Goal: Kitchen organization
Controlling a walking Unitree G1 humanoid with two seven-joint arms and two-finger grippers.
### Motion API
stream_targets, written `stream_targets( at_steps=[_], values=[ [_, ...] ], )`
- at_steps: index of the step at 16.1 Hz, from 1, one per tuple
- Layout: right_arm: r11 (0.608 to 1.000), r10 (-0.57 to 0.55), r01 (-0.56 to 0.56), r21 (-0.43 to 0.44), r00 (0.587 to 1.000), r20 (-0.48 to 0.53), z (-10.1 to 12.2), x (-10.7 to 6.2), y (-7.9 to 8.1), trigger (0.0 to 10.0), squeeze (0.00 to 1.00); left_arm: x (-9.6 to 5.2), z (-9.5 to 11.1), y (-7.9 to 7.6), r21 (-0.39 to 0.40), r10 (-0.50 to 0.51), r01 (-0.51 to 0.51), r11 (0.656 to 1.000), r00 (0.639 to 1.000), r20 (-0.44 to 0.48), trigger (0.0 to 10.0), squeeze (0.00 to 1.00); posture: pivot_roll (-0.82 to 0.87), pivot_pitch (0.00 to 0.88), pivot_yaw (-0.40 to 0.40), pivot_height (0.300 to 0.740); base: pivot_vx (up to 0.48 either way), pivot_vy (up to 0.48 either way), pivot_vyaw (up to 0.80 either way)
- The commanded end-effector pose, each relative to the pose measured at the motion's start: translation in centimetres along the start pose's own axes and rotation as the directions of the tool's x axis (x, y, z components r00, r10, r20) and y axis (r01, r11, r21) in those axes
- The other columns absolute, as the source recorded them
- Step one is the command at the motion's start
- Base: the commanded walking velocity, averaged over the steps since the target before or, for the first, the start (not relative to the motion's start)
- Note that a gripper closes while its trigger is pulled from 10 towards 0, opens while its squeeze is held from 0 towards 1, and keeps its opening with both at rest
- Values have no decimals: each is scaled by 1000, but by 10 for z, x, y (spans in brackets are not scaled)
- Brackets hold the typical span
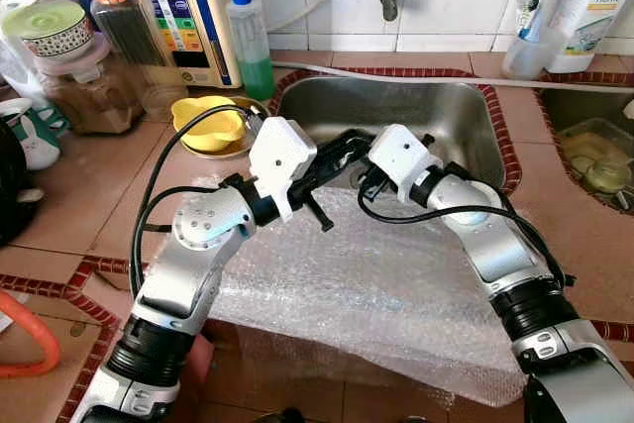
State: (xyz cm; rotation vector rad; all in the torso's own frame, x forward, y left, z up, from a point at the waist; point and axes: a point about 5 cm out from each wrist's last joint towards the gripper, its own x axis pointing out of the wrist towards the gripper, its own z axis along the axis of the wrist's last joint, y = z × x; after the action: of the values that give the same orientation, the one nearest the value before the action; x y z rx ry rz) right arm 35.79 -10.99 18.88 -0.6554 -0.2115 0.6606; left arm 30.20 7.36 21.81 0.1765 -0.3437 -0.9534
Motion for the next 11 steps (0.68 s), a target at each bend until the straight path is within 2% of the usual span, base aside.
stream_targets(
  at_steps=[1,2,3,9,11],
  values=[
    [999,-34,34,-2,999,-14,-2,-1,-8,0,0,-2,3,3,8,10,-10,1000,1000,15,10000,0,-237,131,124,740,0,0,0],
    [999,-39,39,-9,999,-20,-4,-2,-9,0,0,-3,2,5,9,22,-22,1000,1000,14,10000,749,-236,131,124,740,0,0,0],
    [998,-56,56,-13,998,-29,-6,-3,-12,0,0,-3,2,5,-20,28,-27,999,999,22,10000,1000,-237,131,125,740,0,0,0],
    [989,-145,139,-58,983,-116,-29,-14,-29,0,0,-7,1,9,-76,67,-66,995,998,21,10000,1000,-232,134,130,740,0,0,0],
    [982,-188,182,-56,969,-159,-41,-22,-36,0,0,-15,-11,11,-100,61,-66,993,997,-50,10000,1000,-228,136,132,740,0,0,0]
  ],
)
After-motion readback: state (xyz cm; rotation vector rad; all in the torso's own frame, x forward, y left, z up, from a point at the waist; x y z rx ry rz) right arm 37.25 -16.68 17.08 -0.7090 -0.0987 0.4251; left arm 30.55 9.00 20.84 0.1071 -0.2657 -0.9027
